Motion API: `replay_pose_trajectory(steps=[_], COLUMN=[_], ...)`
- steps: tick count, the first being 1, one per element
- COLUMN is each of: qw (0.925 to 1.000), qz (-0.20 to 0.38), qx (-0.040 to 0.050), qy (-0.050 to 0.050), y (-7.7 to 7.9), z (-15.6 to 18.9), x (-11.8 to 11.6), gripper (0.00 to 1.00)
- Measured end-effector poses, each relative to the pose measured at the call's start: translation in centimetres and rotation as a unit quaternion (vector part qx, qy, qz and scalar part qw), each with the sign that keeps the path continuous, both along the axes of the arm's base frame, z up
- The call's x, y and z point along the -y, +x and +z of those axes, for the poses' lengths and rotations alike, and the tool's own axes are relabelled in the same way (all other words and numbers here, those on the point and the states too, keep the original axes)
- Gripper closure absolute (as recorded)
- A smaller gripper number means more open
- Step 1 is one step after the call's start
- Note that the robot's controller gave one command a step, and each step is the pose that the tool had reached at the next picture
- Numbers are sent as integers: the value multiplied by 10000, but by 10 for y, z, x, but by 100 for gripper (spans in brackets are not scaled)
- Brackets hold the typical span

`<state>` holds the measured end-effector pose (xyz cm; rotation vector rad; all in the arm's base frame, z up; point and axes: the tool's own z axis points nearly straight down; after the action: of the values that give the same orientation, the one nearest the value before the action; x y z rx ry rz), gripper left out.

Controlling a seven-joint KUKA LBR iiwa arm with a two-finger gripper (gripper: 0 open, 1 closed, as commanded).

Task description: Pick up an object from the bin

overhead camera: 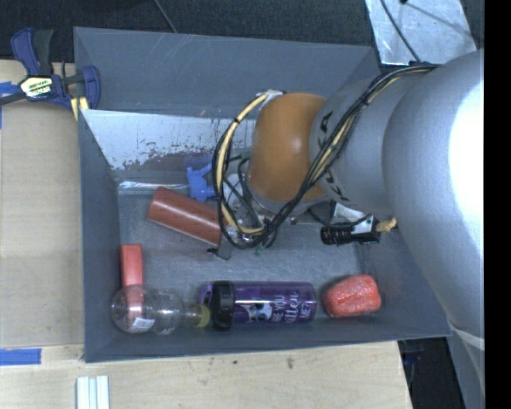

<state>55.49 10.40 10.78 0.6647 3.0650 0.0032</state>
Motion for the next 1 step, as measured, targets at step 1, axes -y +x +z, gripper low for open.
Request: replay_pose_trajectory(steps=[1], qw=[10000], qz=[64], qx=[-25], qy=[-9], y=[-12], z=[-8], x=[3], gripper=[100])
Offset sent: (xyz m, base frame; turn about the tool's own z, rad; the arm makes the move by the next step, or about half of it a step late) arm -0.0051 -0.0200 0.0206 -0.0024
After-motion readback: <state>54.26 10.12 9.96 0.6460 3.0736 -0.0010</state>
